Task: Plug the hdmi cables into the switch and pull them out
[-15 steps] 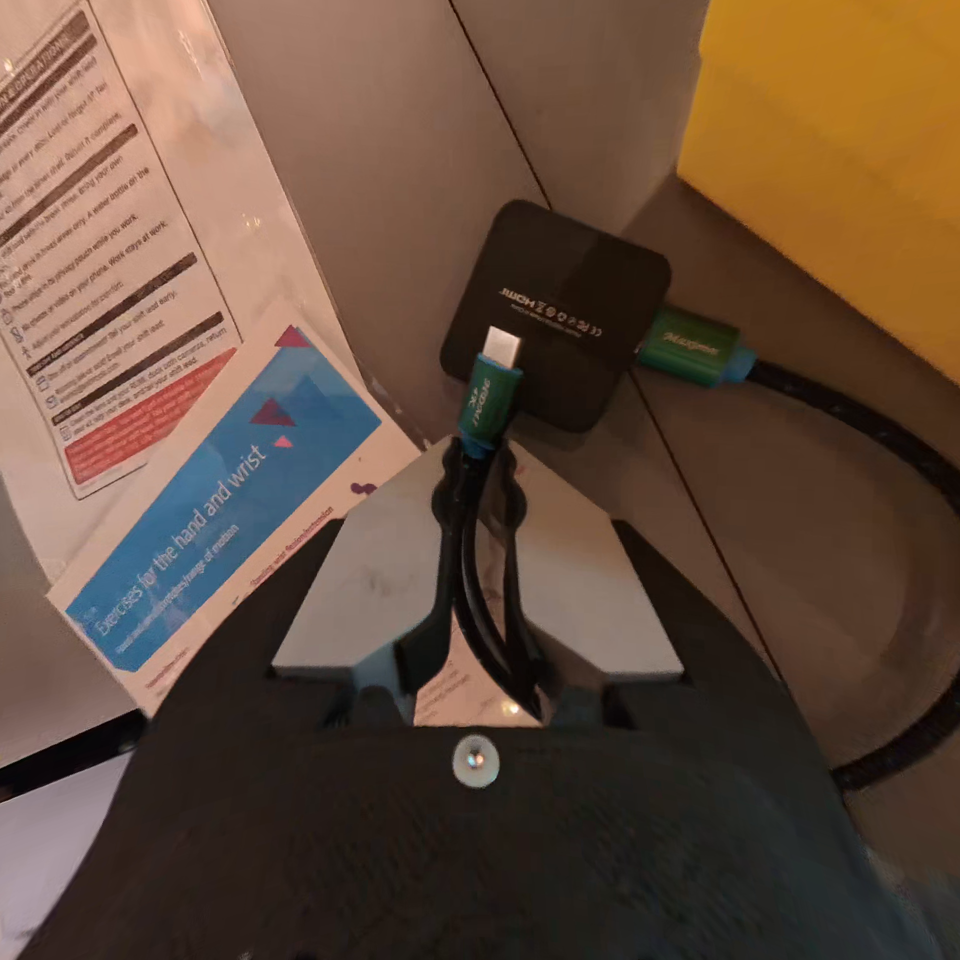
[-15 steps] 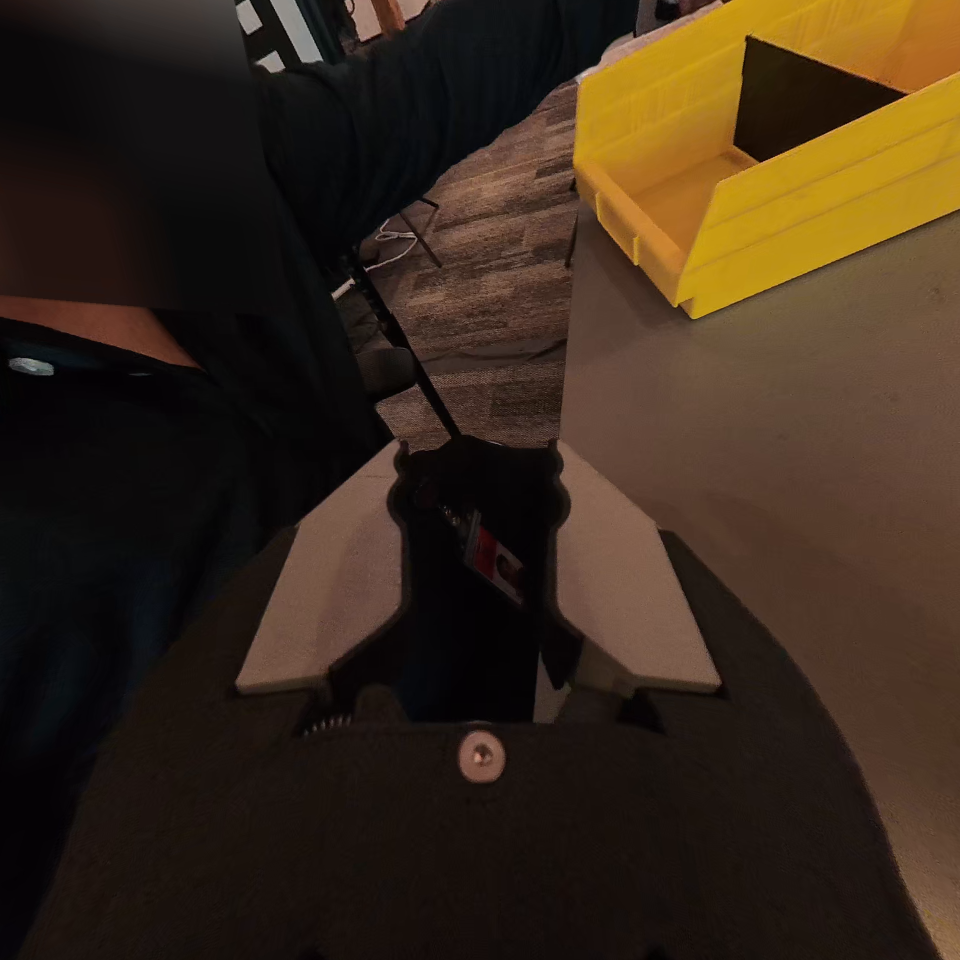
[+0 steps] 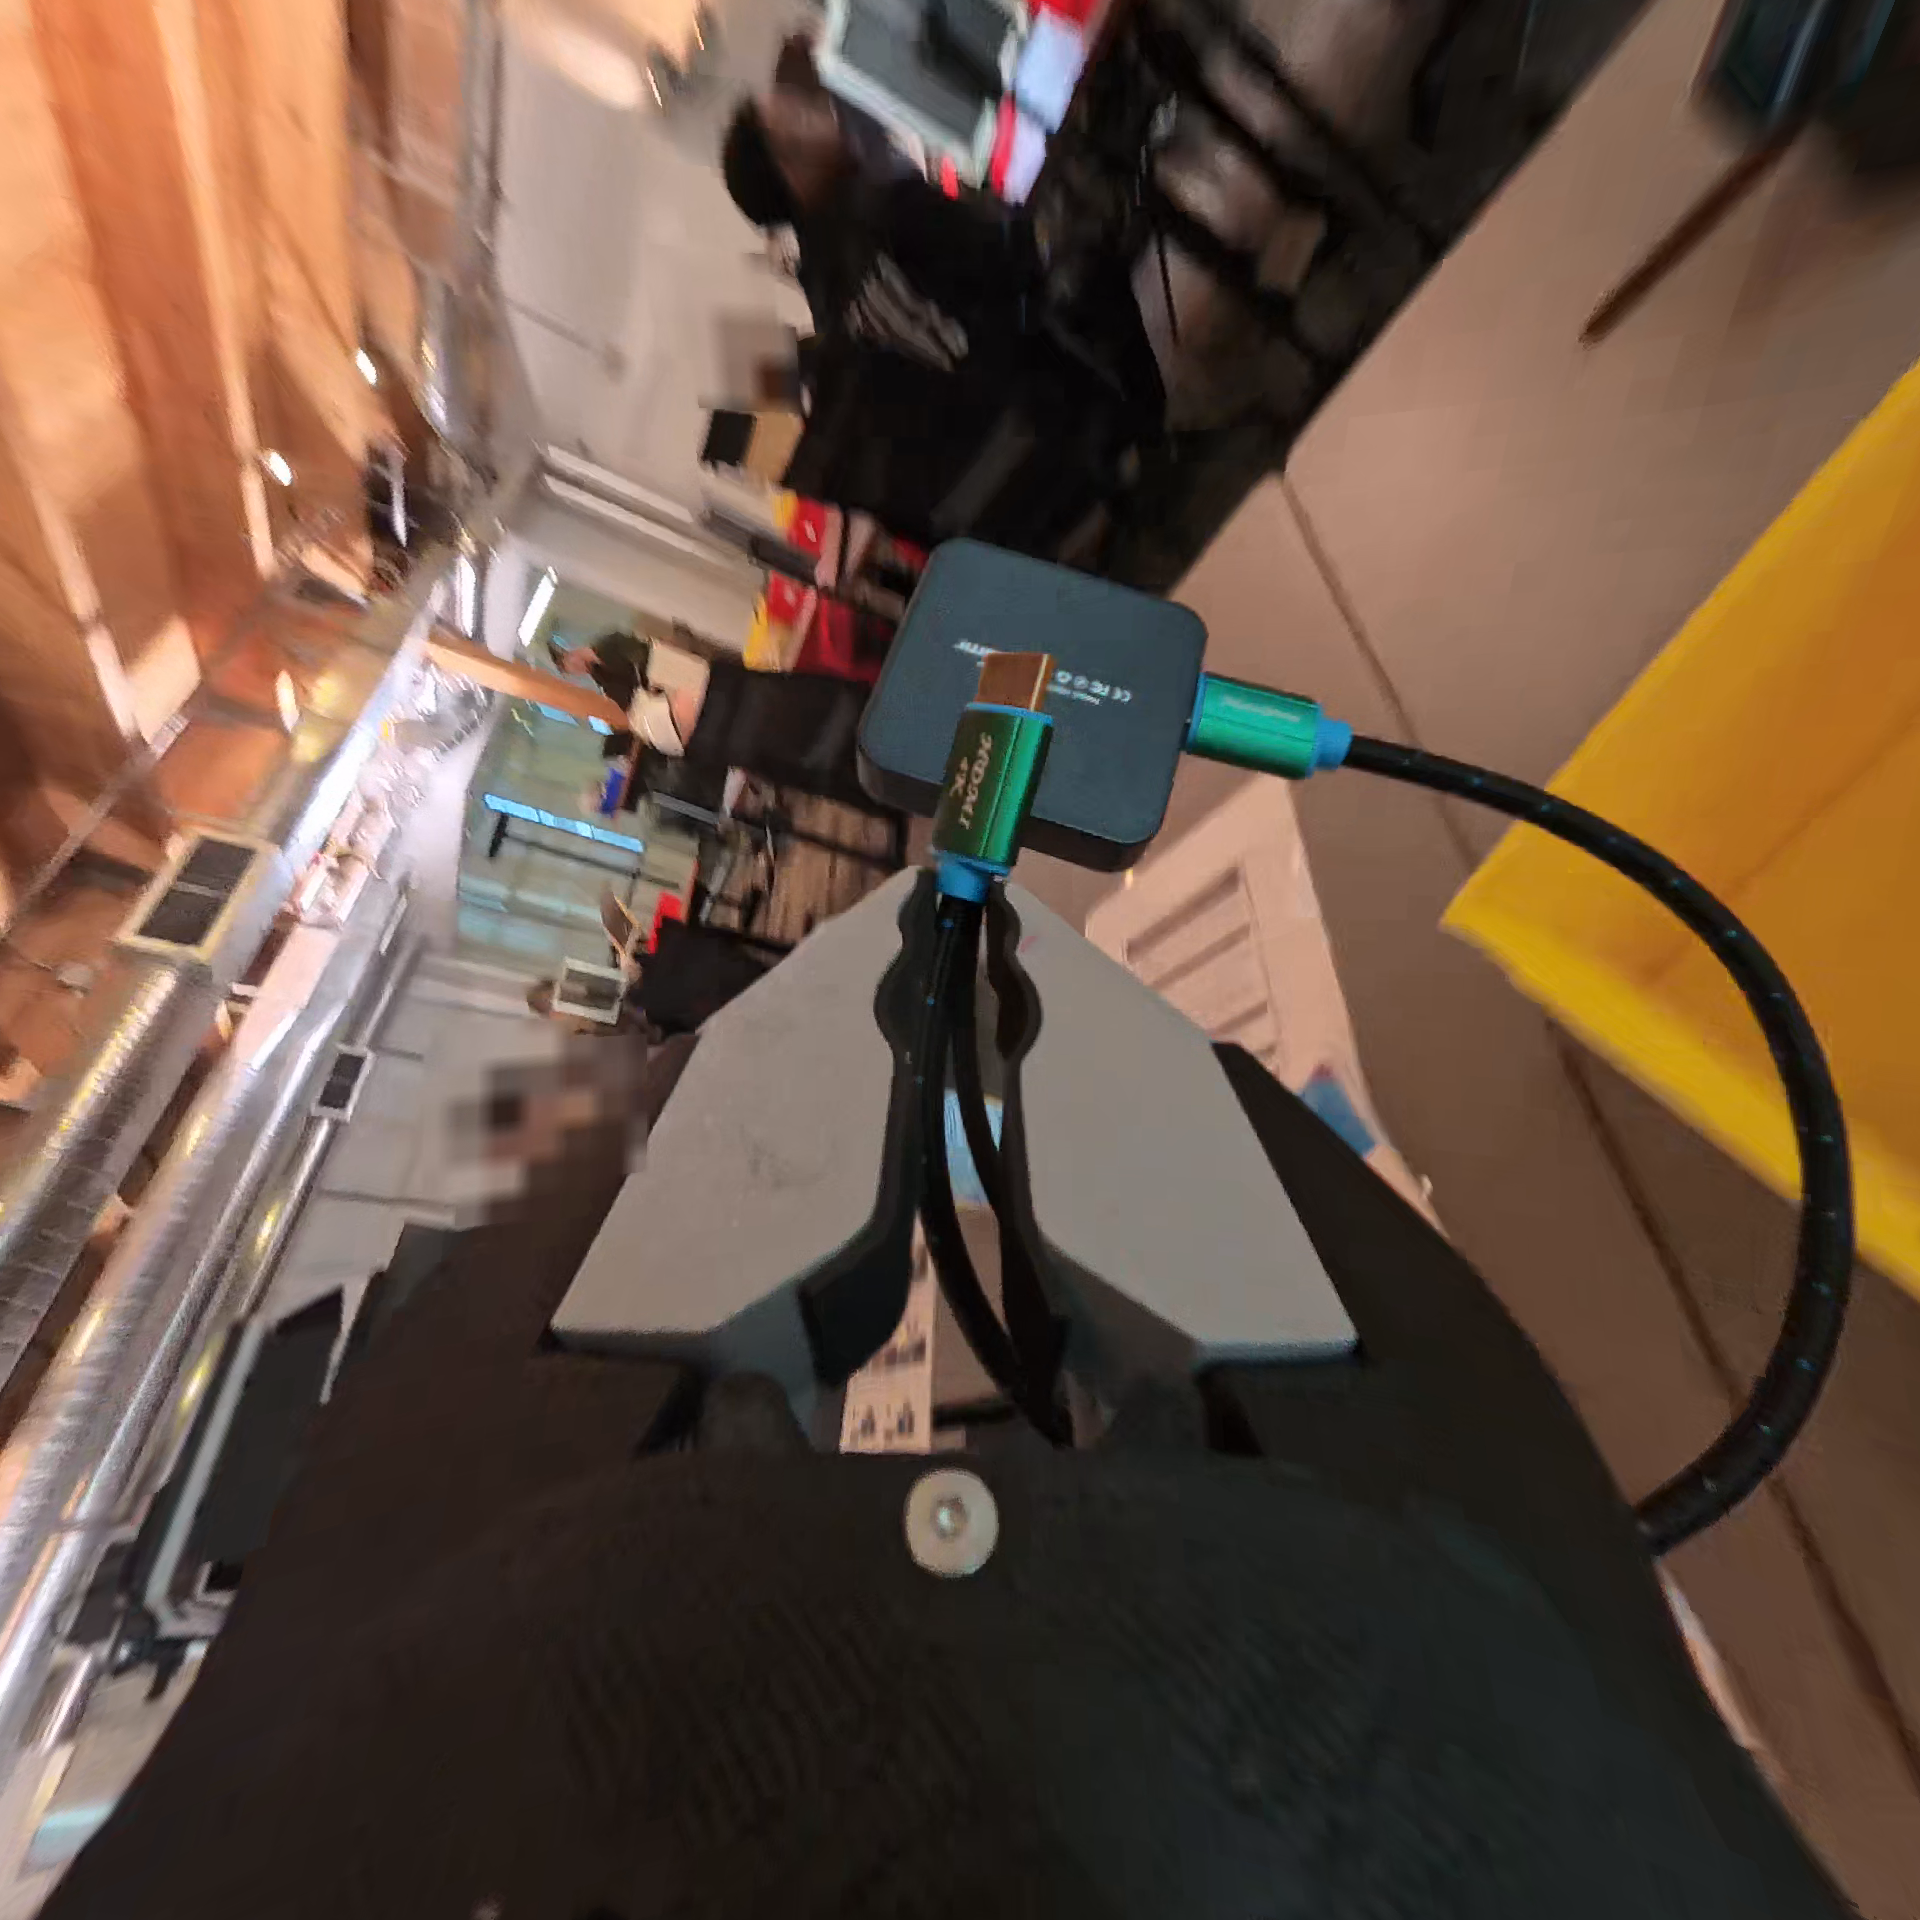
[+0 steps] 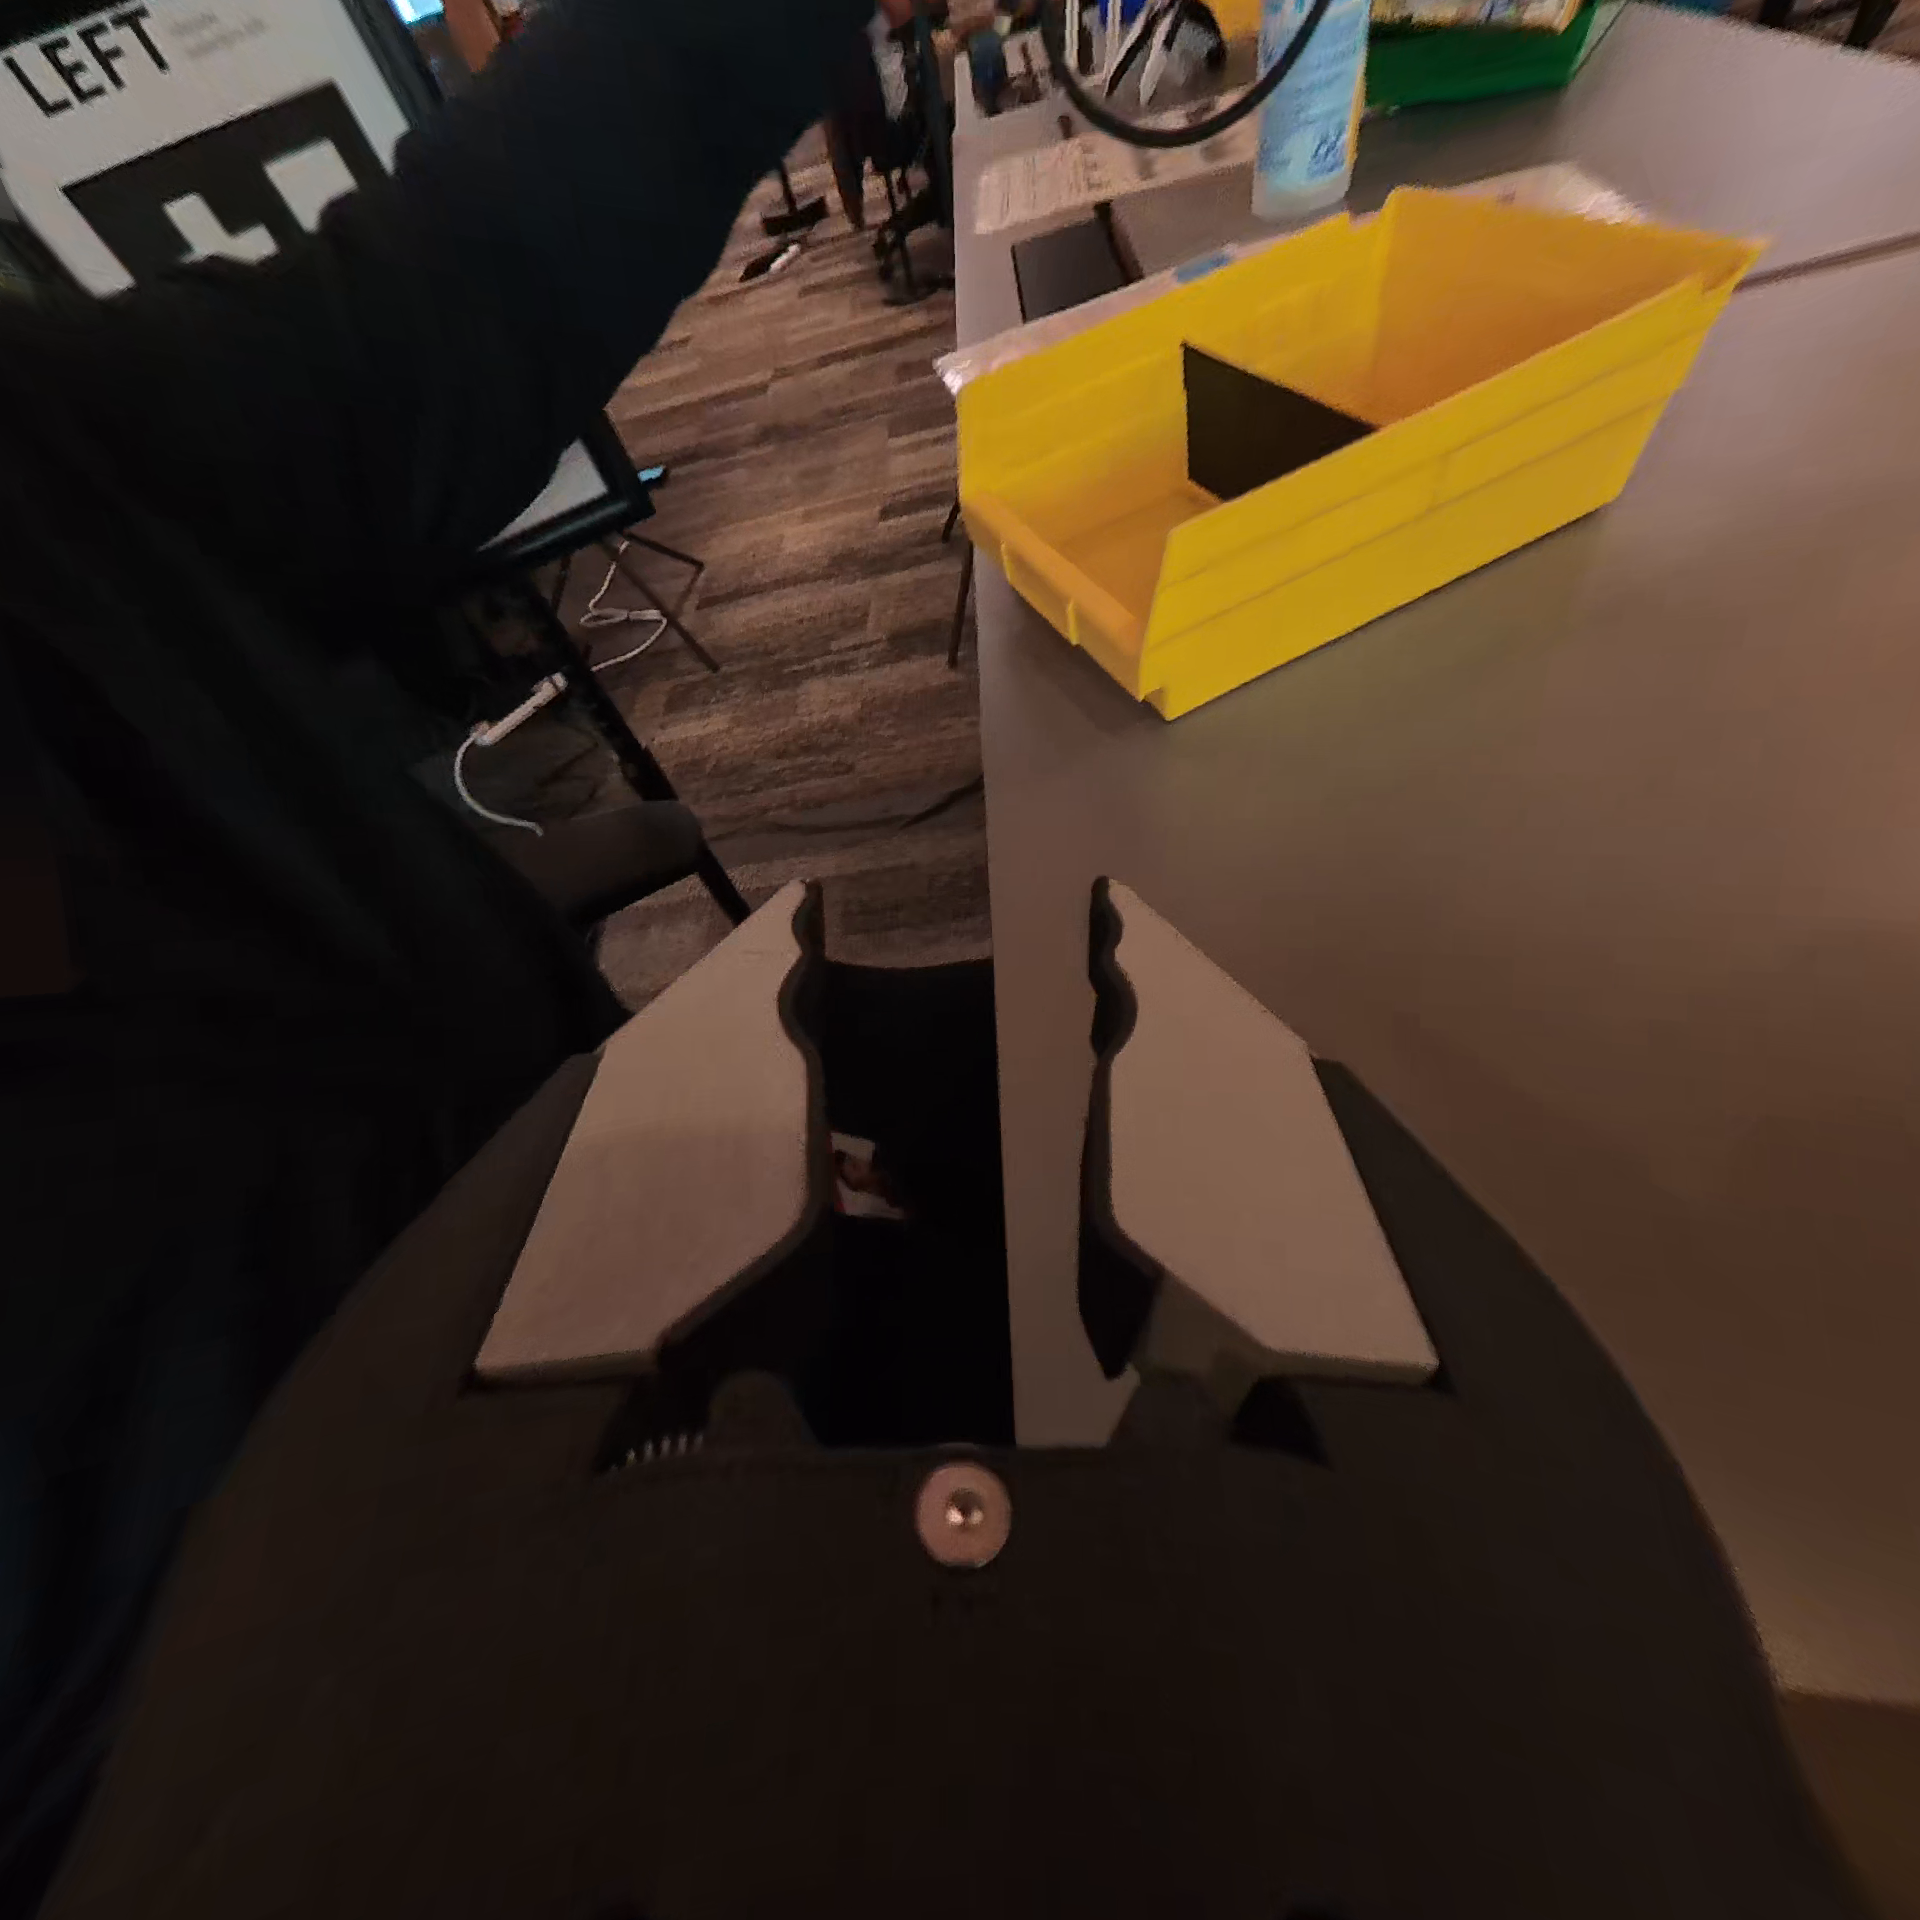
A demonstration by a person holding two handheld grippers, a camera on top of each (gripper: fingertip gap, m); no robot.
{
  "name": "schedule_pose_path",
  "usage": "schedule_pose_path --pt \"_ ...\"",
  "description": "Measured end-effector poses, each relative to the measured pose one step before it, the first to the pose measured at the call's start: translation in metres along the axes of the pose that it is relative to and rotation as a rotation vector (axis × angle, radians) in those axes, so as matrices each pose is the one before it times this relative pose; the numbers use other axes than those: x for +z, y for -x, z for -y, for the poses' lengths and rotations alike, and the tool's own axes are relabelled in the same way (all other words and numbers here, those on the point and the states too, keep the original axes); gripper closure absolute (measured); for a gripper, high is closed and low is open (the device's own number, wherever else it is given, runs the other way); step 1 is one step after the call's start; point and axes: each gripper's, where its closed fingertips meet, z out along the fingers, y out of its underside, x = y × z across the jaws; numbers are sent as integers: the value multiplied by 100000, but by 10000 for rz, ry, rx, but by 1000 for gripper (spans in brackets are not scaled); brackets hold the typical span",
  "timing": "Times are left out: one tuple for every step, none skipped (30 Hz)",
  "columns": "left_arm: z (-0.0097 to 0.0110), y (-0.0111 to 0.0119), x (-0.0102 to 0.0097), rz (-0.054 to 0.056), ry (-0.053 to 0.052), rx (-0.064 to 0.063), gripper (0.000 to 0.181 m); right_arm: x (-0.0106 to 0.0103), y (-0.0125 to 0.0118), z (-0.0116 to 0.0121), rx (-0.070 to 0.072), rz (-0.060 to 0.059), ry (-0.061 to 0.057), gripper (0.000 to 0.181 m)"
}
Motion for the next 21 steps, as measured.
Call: schedule_pose_path --pt "2910 121 -2029 50 -566 -129 174 -299 -90 685 -55 -130 -197 133" --pt "3145 -224 -2071 53 -661 -180 174 -233 8 869 -35 -39 -302 133" --pt "3333 -581 -2085 68 -772 -246 174 -169 134 1002 -9 81 -386 133" --pt "3418 -1152 -1976 -46 -845 -397 174 -123 124 1097 15 117 -446 133" --pt "3213 -1984 -1710 -273 -793 -417 174 -118 38 1151 9 90 -517 133" --pt "2815 -2520 -1409 -304 -699 -278 174 -101 -12 1022 -29 76 -496 133" --pt "2360 -2751 -1134 -225 -595 -291 174 -74 -240 778 19 -20 -385 134" --pt "1798 -3159 -939 -402 -425 -304 174 -64 -243 540 154 5 -277 133" --pt "1465 -3279 -764 -488 -381 -367 174 -80 53 368 277 209 -193 131" --pt "1249 -3095 -590 -414 -416 -415 174 -90 345 138 378 393 -60 128" --pt "847 -2864 -399 -366 -312 -258 174 -121 322 -147 417 385 80 123" --pt "554 -2509 -208 -257 -216 -72 174 -127 180 -315 429 286 103 120" --pt "449 -2124 -79 -171 -175 -61 173 -157 396 -350 350 380 30 121" --pt "290 -1905 33 -224 -82 -31 173 -165 592 -296 260 459 -98 121" --pt "193 -1678 102 -257 -38 -10 173 -192 434 -293 176 326 -158 121" --pt "203 -1418 149 -221 -66 -38 173 -250 155 -296 87 138 -167 123" --pt "-10 -1295 242 -260 54 52 174 -315 205 -267 -25 189 -190 126" --pt "-175 -1090 299 -235 144 67 173 -317 174 -372 -31 195 -115 139" --pt "-159 -801 314 -151 101 -18 173 -223 -295 -390 46 -48 -31 162" --pt "-230 -683 346 -176 103 -101 173 -114 -542 -227 130 -152 25 168" --pt "-369 -594 379 -202 153 -196 173 -38 -281 -208 212 12 118 167"
